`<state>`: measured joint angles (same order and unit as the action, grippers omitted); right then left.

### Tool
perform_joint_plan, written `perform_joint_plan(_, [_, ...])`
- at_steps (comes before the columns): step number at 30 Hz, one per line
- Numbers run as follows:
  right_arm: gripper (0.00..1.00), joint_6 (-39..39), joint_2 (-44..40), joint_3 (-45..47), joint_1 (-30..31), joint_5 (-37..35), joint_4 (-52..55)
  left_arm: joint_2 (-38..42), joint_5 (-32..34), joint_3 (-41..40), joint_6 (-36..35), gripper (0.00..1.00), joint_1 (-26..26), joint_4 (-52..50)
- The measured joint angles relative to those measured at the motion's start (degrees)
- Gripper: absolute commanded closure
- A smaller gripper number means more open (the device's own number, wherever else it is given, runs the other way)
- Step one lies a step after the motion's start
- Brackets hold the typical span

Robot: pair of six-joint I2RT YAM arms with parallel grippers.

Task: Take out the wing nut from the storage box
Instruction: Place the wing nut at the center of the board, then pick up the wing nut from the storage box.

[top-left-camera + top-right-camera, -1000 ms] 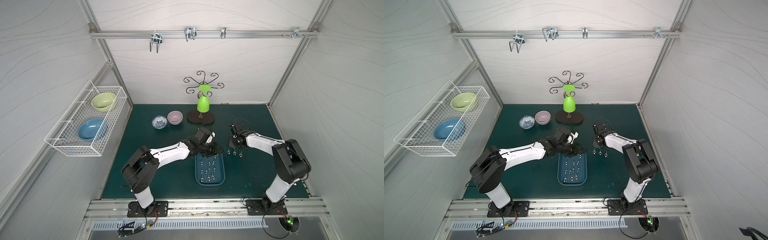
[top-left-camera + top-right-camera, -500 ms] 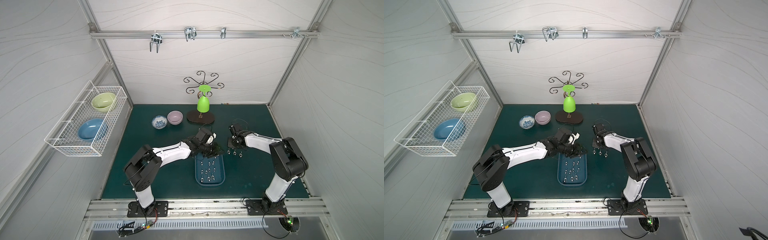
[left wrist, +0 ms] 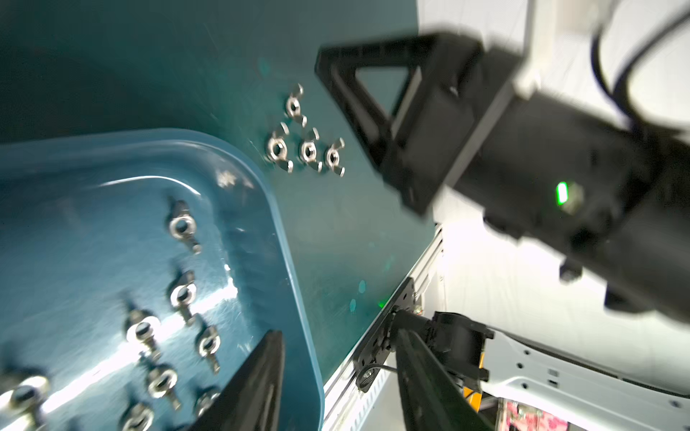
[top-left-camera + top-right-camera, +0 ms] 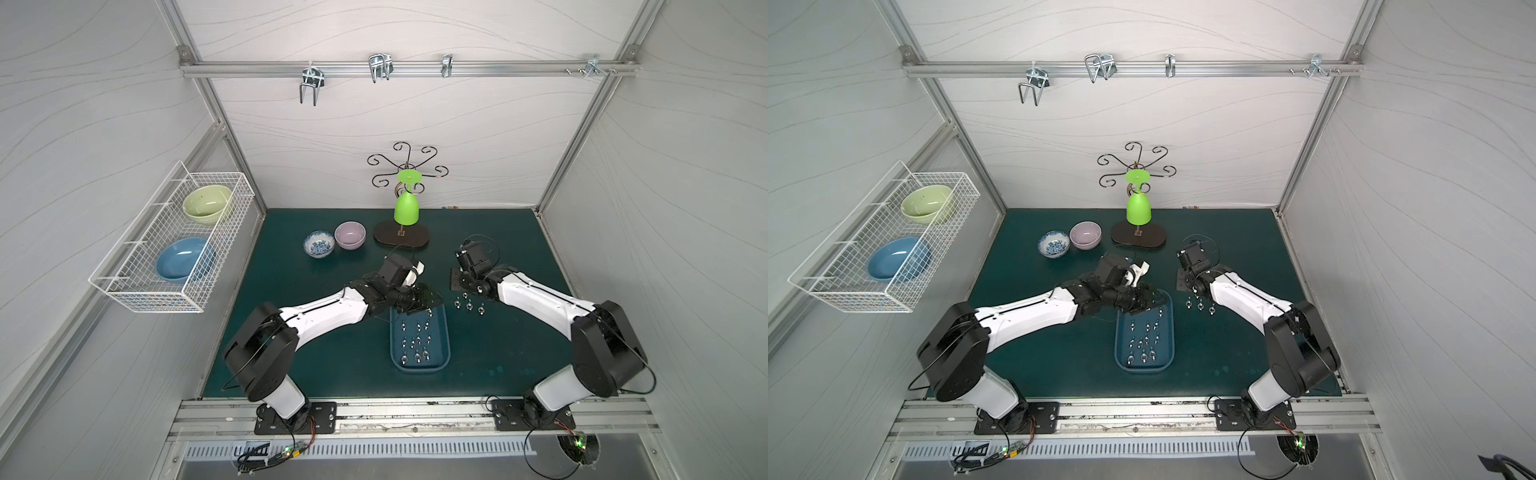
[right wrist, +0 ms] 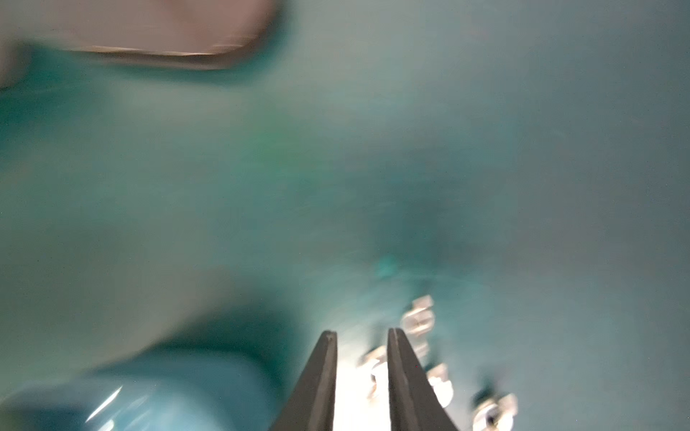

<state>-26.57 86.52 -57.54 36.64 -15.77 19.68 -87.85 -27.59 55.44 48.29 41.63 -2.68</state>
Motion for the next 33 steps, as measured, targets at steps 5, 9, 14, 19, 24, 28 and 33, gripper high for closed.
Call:
perform_joint_plan(5, [0.73,-2.47,0.24,-1.22,13.68,0.11,0.81,10.05,2.29,-11.52,1.38,0.48,-11.30,-1.16])
perform_joint_plan(9, [0.70,-5.11,5.31,-2.71,21.07,1.44,0.90,16.04,4.42,-18.97,2.40,0.48,-17.46,-4.81])
perform_joint_plan(14, [0.67,-8.09,10.75,-2.99,22.95,3.80,0.22,22.43,6.05,-22.49,2.89,0.47,-20.02,-8.87])
perform_joint_plan(19, [0.65,-8.61,14.32,-5.22,22.95,4.50,0.11,24.02,6.19,-22.49,2.69,0.47,-20.22,-9.09])
perform_joint_plan(24, [0.65,-8.68,16.17,-7.19,22.95,4.79,-0.20,23.30,6.05,-22.49,2.67,0.47,-20.22,-9.27])
perform_joint_plan(28, [0.65,-9.01,17.86,-7.80,22.95,4.81,-0.22,22.77,5.90,-22.49,2.54,0.47,-20.24,-9.27])
perform_joint_plan(33, [0.65,-9.22,18.97,-7.82,22.95,4.72,-0.17,22.75,5.77,-22.49,2.25,0.47,-20.26,-9.22])
